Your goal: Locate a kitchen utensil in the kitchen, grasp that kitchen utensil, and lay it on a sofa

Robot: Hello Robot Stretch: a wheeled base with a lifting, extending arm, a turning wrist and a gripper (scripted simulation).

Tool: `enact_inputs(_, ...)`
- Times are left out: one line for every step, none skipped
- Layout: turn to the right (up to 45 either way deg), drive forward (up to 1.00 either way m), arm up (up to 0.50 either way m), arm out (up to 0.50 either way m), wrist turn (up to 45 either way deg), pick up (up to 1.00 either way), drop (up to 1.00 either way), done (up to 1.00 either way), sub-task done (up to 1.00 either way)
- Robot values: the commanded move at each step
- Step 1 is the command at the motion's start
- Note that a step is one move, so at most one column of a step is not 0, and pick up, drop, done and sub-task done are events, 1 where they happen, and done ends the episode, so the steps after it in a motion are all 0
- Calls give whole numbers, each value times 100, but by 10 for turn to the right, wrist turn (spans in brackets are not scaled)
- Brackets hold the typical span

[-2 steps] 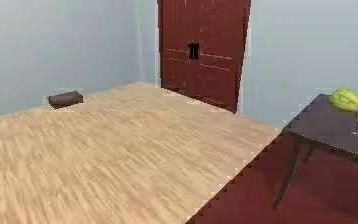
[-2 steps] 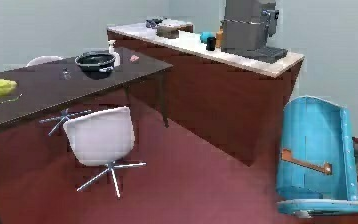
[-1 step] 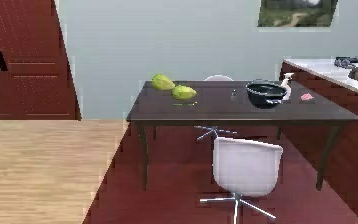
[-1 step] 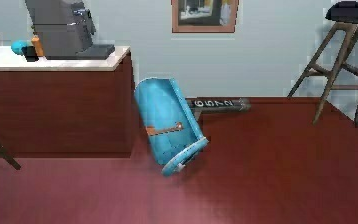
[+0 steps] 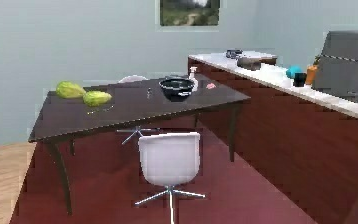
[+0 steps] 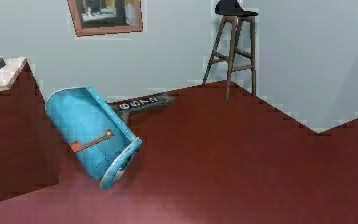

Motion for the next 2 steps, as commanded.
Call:
enact_inputs(0,65,0,0,0,0,0,0,0)
enact_inputs(-450,0,0,0,0,0,0,0,0)
